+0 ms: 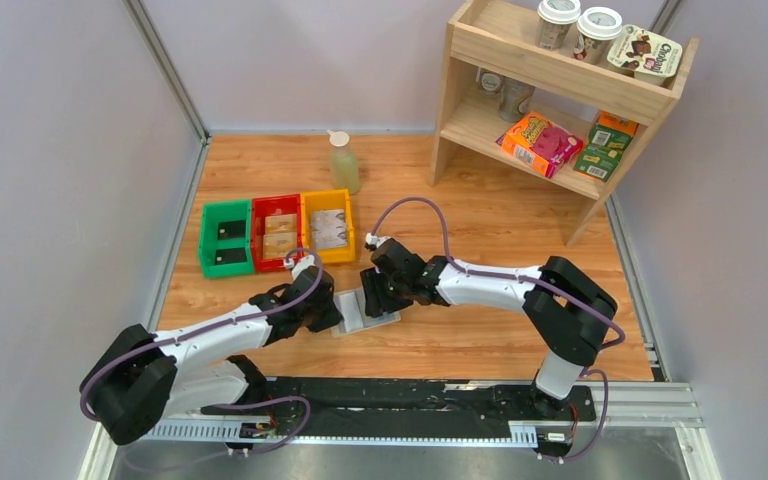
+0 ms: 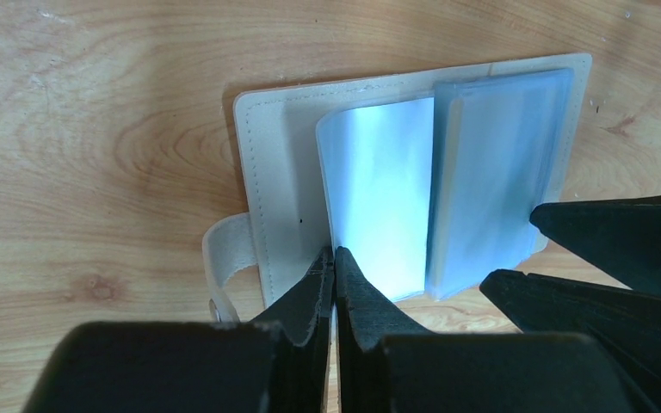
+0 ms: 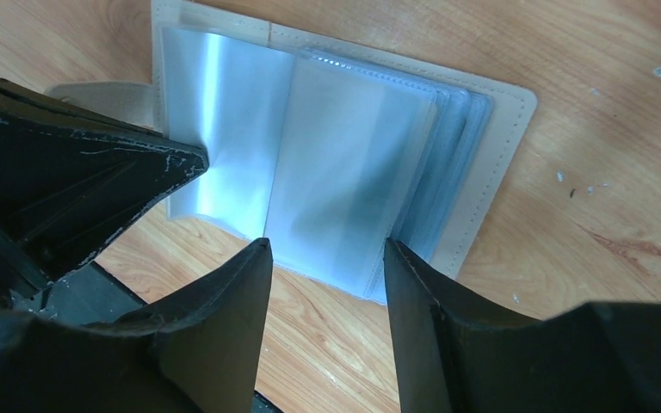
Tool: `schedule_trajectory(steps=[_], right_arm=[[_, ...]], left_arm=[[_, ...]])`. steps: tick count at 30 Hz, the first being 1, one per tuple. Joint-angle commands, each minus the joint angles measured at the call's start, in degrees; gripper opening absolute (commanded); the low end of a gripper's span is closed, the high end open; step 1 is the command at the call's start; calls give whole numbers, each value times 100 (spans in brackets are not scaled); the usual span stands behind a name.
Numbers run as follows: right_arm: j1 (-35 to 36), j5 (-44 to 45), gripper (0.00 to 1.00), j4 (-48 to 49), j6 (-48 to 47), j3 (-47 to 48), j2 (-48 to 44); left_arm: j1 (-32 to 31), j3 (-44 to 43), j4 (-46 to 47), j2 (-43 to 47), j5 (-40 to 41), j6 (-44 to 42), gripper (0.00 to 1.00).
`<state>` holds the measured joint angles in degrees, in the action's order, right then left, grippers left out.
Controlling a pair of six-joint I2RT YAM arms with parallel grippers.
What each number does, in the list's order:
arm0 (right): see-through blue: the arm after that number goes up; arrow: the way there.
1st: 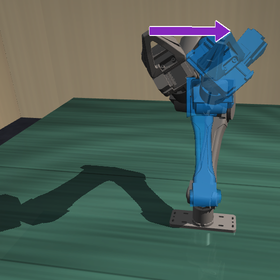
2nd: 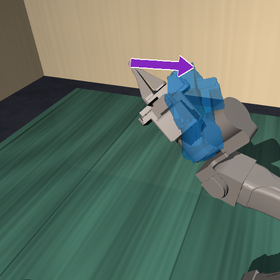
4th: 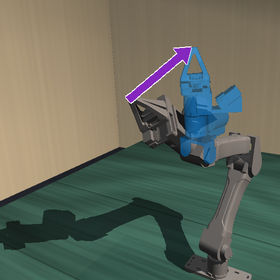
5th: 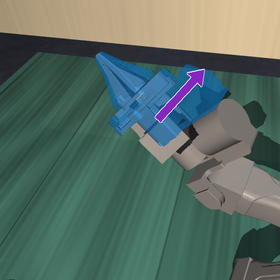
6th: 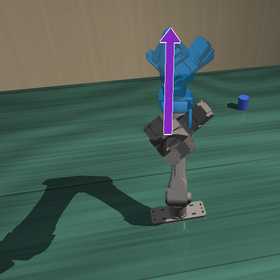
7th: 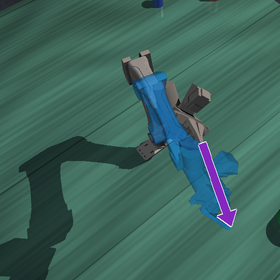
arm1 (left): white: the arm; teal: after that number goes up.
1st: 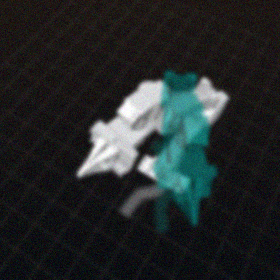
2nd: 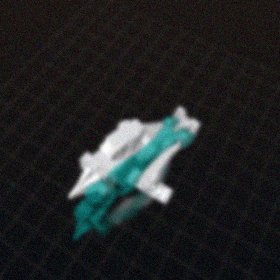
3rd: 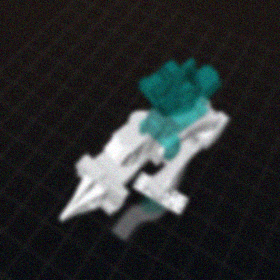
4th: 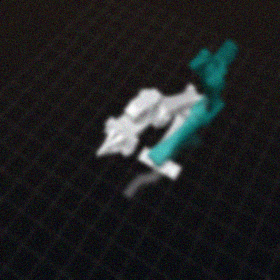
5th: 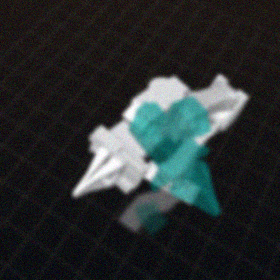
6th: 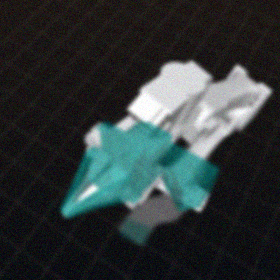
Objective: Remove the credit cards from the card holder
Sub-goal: Remove the credit card from the card holder.
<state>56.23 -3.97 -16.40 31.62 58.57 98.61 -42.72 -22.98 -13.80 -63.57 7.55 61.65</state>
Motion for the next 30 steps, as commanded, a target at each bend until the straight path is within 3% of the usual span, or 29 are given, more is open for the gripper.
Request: schedule_trajectory(steps=[1, 13, 22, 30], right_arm=[[73, -253, 53, 313, -94, 182, 18], [81, -675, 52, 699, 11, 182, 97], [81, -1703, 52, 1543, 108, 173, 237], [81, -2038, 54, 1851, 143, 137, 405]], left_arm=[[-26, 57, 185, -155, -166, 58, 7], [-26, 145, 448, -173, -307, 119, 6], [-26, 320, 563, 186, -264, 286, 8], [-26, 672, 133, 1284, 168, 576, 27]])
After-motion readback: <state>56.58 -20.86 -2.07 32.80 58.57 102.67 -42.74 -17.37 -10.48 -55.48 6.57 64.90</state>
